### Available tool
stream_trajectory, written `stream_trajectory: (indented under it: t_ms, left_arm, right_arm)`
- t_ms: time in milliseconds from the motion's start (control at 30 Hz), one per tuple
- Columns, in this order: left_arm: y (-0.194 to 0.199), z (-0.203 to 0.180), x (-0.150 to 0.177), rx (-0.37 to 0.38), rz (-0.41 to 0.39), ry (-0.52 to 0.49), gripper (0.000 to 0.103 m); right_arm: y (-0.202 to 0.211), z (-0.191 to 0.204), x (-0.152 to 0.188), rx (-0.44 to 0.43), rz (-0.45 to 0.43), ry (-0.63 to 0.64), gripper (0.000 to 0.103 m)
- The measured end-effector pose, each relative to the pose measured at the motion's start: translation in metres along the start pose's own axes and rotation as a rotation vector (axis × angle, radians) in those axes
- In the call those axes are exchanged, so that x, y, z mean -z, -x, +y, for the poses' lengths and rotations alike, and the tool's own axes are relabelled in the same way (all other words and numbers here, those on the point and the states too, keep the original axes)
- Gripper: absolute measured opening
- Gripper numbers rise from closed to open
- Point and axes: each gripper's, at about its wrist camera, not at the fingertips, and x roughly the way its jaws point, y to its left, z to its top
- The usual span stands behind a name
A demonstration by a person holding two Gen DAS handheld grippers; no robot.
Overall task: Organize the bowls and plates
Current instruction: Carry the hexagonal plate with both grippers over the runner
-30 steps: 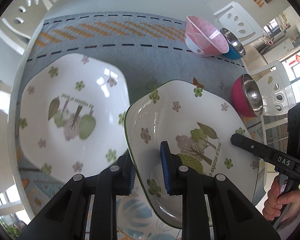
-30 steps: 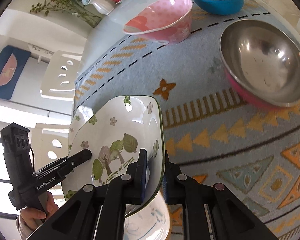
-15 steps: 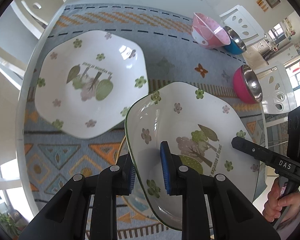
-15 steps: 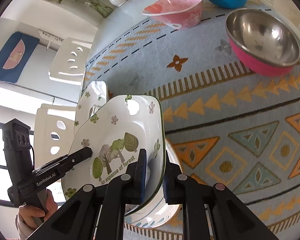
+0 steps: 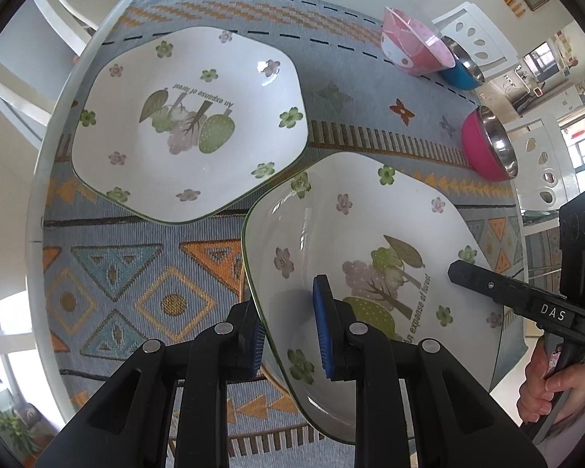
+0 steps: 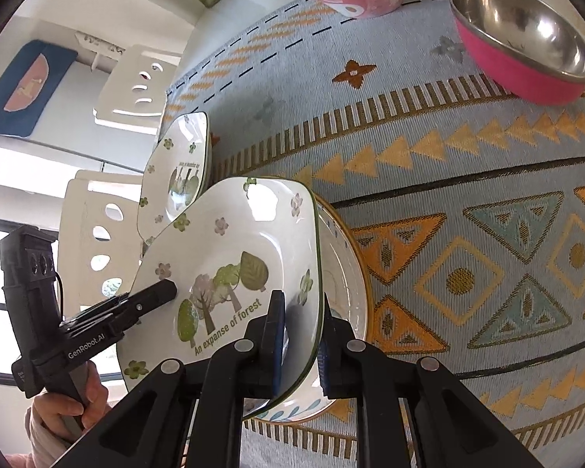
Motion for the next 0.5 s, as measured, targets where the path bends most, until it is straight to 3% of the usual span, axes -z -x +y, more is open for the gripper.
stream_trajectory:
  t_ms: [200, 267, 333, 433, 500]
  left_arm:
    - [-0.007, 0.001, 0.008, -0.06, 0.034, -0.024, 0.019]
    - [-0.006, 0.003, 0.011, -0.031, 0.028, -0.015, 0.019]
    - [-0.007, 0.001, 0.011, -0.052, 0.028, -0.025, 0.019]
    - [-0.006, 0.0, 0.011, -0.058, 0.026, -0.028, 0.019]
    - [-0.005, 0.001, 0.012, -0.057, 0.027, -0.023, 0.019]
  right_arm:
    - [-0.008, 0.0, -0.001, 0.039, 0.054, -0.001, 0.014]
    - [-0.012, 0.003, -0.001, 0.068, 0.069, 0.018, 0.014]
    - [-0.017, 0.002, 0.0, 0.112, 0.087, 0.014, 0.016]
    - [-0.016, -0.003, 0.0, 0.065, 0.086, -0.02, 0.016]
    - [-0.019, 0.0, 0.0, 0.097, 0.119, -0.006, 0.016]
